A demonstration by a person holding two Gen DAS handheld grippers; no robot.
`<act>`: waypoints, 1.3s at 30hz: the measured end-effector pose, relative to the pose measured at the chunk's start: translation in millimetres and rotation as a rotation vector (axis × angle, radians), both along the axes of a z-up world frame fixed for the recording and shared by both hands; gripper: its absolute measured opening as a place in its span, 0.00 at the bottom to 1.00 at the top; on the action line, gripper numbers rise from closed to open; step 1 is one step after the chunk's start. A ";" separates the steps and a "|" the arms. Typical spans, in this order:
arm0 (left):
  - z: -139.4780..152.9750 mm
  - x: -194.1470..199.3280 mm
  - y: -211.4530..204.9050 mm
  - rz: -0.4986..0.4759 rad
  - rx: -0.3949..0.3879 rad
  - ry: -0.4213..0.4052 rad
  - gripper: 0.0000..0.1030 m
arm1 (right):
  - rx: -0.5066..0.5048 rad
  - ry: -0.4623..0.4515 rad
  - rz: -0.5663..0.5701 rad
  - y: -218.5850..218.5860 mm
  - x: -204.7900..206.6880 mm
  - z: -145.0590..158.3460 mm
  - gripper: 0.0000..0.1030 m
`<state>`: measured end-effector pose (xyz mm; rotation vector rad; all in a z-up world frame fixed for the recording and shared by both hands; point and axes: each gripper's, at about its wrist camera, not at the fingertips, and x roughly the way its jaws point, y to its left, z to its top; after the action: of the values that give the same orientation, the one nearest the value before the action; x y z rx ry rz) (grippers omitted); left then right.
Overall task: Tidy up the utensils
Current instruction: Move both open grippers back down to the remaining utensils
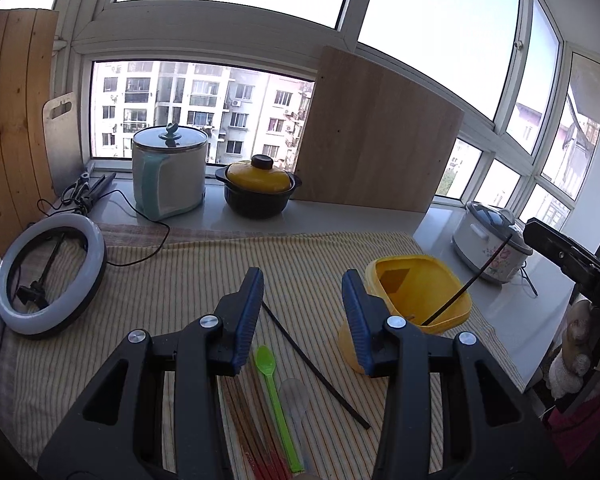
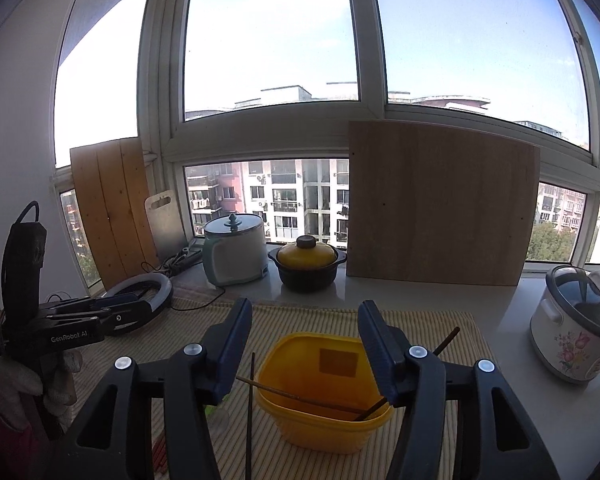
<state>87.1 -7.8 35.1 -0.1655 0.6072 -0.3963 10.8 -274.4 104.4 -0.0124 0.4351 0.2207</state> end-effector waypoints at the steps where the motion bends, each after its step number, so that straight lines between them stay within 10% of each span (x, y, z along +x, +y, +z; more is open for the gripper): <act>1: -4.5 0.8 5.8 0.010 0.003 0.012 0.40 | -0.003 0.001 0.012 4.0 -0.5 -0.5 0.56; 20: -104.5 11.6 41.8 0.040 0.052 0.267 0.40 | -0.063 0.153 0.263 84.0 1.9 -44.8 0.48; 39: -168.4 16.3 25.3 0.039 0.133 0.400 0.38 | -0.135 0.514 0.309 112.3 35.1 -185.9 0.39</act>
<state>103.5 17.5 -133.3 -0.1292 1.0197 -0.2840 45.9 -162.0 -81.5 -0.1585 0.9618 0.5024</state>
